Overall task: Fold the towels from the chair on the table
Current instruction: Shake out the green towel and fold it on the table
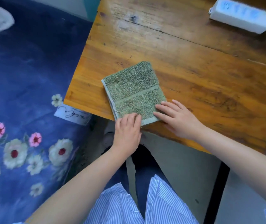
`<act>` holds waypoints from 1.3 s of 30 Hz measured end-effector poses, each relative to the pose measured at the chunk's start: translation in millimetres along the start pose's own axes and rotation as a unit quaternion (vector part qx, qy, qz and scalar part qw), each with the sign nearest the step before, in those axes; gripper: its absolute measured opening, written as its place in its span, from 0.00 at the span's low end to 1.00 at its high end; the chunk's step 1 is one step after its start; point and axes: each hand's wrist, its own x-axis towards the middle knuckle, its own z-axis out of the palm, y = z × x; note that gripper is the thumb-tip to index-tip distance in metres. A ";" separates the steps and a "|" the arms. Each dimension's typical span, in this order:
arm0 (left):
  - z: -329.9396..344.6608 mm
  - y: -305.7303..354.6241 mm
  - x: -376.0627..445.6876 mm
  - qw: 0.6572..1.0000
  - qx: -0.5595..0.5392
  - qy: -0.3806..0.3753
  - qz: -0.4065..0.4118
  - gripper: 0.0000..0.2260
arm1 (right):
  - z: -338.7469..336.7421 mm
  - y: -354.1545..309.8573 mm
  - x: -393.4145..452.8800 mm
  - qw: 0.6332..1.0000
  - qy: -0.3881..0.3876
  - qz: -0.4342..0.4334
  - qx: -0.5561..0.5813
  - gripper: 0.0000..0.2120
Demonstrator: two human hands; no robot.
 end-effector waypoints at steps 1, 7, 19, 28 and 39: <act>1.7 5.0 -0.1 1.000 0.006 -0.010 -0.020 0.25 | 0.4 2.8 -0.1 1.000 -0.007 -0.006 -0.009 0.27; 2.1 7.8 2.1 0.999 0.043 0.003 -0.026 0.23 | -3.0 13.9 13.6 0.997 0.011 -0.072 -0.010 0.17; -15.9 6.8 9.1 0.994 0.102 -0.028 0.002 0.14 | -17.0 22.2 31.6 0.989 -0.139 -0.024 0.036 0.20; -66.1 -27.6 -50.3 0.998 0.050 -0.031 -0.028 0.20 | -58.8 -28.9 38.3 0.972 -0.182 -0.034 0.144 0.21; -117.1 -92.4 -267.9 0.958 0.025 0.016 -0.284 0.20 | -103.6 -237.6 88.8 0.967 -0.120 -0.145 0.171 0.20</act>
